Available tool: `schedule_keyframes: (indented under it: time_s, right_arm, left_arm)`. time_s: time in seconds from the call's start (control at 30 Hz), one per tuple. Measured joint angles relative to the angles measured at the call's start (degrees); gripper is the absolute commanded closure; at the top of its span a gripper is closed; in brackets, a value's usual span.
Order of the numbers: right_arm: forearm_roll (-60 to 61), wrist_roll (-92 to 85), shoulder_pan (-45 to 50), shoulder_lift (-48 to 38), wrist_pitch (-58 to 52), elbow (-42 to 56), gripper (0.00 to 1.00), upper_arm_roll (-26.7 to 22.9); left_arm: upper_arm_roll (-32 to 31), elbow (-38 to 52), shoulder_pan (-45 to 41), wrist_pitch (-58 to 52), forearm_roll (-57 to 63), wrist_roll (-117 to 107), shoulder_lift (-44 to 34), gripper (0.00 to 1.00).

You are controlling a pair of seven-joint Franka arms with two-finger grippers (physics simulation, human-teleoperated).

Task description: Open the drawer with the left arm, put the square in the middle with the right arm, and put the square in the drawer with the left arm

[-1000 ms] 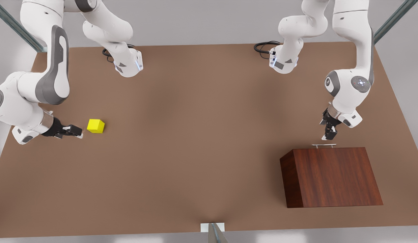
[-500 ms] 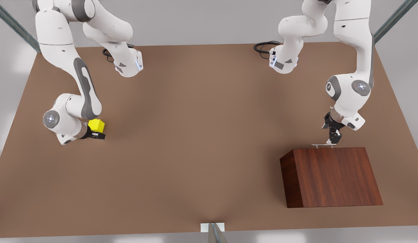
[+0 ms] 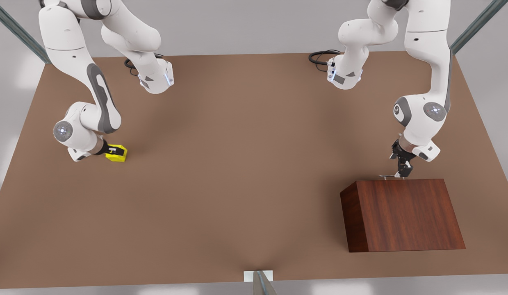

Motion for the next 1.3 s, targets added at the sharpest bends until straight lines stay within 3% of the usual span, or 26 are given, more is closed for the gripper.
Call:
schedule_keyframes:
  time_s: [0.27,0.3,0.37,0.47,0.83,0.9,0.97,1.03,1.2,1.3]
  right_arm:
    - [0.0,-0.2,0.0,3.4,2.7,-0.5,0.00,0.2]
    - [0.0,-0.2,0.0,3.5,2.8,-0.5,0.05,0.2]
    - [0.0,-0.2,-0.3,3.9,3.9,-0.5,0.26,0.2]
    - [0.0,-0.2,-0.2,4.3,4.1,-0.4,0.38,0.2]
    - [0.5,2.3,2.9,1.8,4.7,3.4,0.39,1.2]
    - [0.6,10.2,2.8,2.0,-0.2,8.7,0.39,7.6]
    - [0.5,23.6,3.0,3.4,-12.9,19.2,0.39,15.6]
    - [0.3,29.5,2.9,4.1,-15.4,23.2,0.38,20.3]
    - [0.2,64.3,21.0,12.2,-18.1,37.9,0.38,21.8]
    - [-0.6,85.6,33.6,22.7,-20.8,50.1,0.38,21.8]
  left_arm:
    - [0.0,0.0,0.0,-0.6,0.0,0.0,0.6,0.00]
    - [0.0,0.0,0.0,-0.9,0.0,0.0,0.4,0.00]
    - [0.0,-0.1,0.0,-1.2,0.0,0.0,0.4,0.00]
    - [0.0,-0.5,0.0,-2.0,-0.1,0.0,0.0,0.00]
    - [0.0,-1.8,0.0,-7.3,-0.1,0.1,-2.6,0.00]
    - [0.0,-1.8,0.0,-8.4,-0.1,0.1,-2.9,0.00]
    - [0.0,-1.8,0.0,-8.9,-0.1,0.0,-3.0,0.00]
    - [0.0,-1.8,0.0,-9.4,0.0,0.0,-3.0,0.00]
    - [0.0,-1.8,0.0,-12.3,0.0,-0.1,-3.9,0.00]
    - [0.0,-1.8,-0.1,-14.7,0.0,-0.2,-5.1,0.00]
